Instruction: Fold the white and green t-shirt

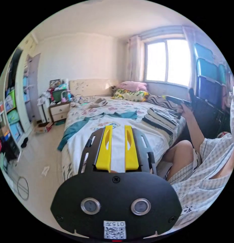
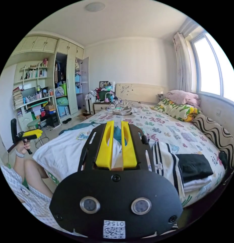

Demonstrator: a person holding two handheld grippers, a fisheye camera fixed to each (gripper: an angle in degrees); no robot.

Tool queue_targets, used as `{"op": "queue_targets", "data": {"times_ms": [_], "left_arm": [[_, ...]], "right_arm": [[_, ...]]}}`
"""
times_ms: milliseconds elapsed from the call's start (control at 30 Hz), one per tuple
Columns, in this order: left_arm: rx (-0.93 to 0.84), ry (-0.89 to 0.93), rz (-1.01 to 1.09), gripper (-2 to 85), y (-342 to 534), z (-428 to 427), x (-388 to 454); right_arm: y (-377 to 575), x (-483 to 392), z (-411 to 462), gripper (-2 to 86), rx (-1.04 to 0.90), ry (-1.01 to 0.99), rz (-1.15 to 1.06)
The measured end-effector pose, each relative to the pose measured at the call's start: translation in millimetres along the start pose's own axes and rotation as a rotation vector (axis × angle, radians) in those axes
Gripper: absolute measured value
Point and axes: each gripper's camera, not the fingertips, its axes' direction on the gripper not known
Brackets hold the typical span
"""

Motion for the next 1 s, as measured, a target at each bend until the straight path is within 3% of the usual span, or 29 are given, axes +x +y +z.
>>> {"op": "queue_targets", "data": {"times_ms": [133,367,433,500,600,733,1000], "left_arm": [[-0.081,0.130,0.114,7.9,-70.6,92.0,36.5],[-0.242,0.113,0.309,9.1,-163.8,283.5,120.6],[-0.329,0.139,0.324,9.0,-178.6,335.1,137.6],[-0.539,0.197,0.372,8.5,-185.3,407.7,165.8],[-0.640,0.003,0.424,3.3,-181.3,466.0,177.7],[-0.564,0.123,0.299,0.9,-191.9,462.5,146.0],[-0.321,0.286,0.054,-0.2,-186.4,396.3,57.1]], "right_arm": [[-40.6,36.8,52.8,4.3,-0.013,-0.084,0.148],[-74.6,80.2,126.1,6.3,-0.085,0.013,0.212],[-85.2,95.1,130.5,6.1,-0.065,0.006,0.265],[-96.0,108.7,136.3,5.6,-0.042,0.012,0.284],[-109.3,122.5,154.0,5.2,-0.107,-0.018,0.319],[-126.4,123.4,184.1,5.0,-0.226,-0.079,0.292],[-150.4,96.2,258.2,6.9,-0.583,0.041,0.182]]}}
